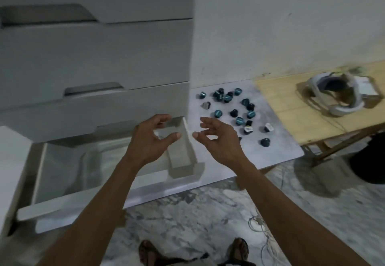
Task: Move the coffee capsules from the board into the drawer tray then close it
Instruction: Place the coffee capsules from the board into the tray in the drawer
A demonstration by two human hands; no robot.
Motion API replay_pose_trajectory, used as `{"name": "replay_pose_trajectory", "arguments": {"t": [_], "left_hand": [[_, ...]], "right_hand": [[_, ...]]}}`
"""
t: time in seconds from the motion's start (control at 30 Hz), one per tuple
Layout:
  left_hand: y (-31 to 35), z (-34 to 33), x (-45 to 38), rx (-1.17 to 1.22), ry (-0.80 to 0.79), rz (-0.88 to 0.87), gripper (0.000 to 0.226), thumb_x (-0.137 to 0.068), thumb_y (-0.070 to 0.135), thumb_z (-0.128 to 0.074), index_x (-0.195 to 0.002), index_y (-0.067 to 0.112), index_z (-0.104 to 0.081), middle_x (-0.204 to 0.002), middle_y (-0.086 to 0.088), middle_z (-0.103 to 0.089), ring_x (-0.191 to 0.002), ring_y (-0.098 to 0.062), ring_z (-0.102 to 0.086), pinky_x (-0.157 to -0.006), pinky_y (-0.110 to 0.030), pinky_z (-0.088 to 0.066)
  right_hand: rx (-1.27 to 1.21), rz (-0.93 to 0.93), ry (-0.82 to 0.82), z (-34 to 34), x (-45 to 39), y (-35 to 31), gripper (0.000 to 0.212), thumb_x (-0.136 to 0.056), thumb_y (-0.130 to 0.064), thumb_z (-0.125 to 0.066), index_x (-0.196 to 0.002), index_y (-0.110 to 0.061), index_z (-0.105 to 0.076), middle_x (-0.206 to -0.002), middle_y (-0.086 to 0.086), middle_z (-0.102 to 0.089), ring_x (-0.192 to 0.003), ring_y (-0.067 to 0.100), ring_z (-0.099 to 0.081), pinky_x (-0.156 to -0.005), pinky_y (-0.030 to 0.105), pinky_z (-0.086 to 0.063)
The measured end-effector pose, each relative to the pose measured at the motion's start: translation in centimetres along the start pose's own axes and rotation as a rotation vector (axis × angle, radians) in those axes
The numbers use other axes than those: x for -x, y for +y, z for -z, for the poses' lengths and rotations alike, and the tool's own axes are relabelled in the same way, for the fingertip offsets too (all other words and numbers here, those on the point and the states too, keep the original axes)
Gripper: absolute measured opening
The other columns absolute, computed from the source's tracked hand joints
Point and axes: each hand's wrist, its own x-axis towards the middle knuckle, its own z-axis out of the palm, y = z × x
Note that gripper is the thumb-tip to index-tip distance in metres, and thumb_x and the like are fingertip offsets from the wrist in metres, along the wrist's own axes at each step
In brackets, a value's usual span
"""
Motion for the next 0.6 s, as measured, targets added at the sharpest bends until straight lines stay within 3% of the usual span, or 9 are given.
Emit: {"name": "replay_pose_trajectory", "arguments": {"t": [0.17,0.37,0.47,0.6], "left_hand": [[5.5,-11.7,0.5,0.077,0.004,0.031,0.043,-0.076,0.032,-0.081,-0.115,0.029,-0.063,-0.110,0.014,-0.066,-0.097,0.003,-0.062,-0.071,-0.022,-0.055],[5.9,-22.8,2.3,0.013,-0.049,0.205,0.043,-0.079,0.029,-0.078,-0.117,0.018,-0.063,-0.110,0.005,-0.066,-0.093,-0.009,-0.062,-0.079,-0.021,-0.048],[4.2,-26.0,2.3,-0.025,-0.043,0.335,0.047,-0.080,0.034,-0.076,-0.120,0.016,-0.059,-0.108,-0.002,-0.067,-0.096,-0.018,-0.063,-0.086,-0.032,-0.053],[1.6,-28.2,0.9,-0.099,-0.056,0.466,0.052,-0.081,0.039,-0.073,-0.125,0.019,-0.054,-0.114,-0.005,-0.065,-0.104,-0.023,-0.062,-0.091,-0.041,-0.053]], "right_hand": [[0.069,-0.055,0.087,11.3,0.5,6.3,0.043,-0.085,-0.030,-0.074,-0.124,-0.017,-0.063,-0.108,-0.002,-0.069,-0.088,0.006,-0.067,-0.068,0.006,-0.050],[0.225,-0.173,0.052,18.0,0.0,13.0,0.036,-0.085,-0.027,-0.074,-0.119,-0.014,-0.066,-0.105,0.001,-0.070,-0.084,0.010,-0.067,-0.056,0.015,-0.054],[0.316,-0.193,-0.021,18.2,-1.2,15.5,0.037,-0.085,-0.027,-0.073,-0.120,-0.017,-0.065,-0.109,0.004,-0.070,-0.086,0.013,-0.068,-0.071,0.028,-0.057],[0.424,-0.184,-0.143,17.0,-3.3,17.8,0.041,-0.087,-0.022,-0.070,-0.127,-0.019,-0.060,-0.119,0.006,-0.066,-0.097,0.019,-0.066,-0.083,0.031,-0.051]]}}
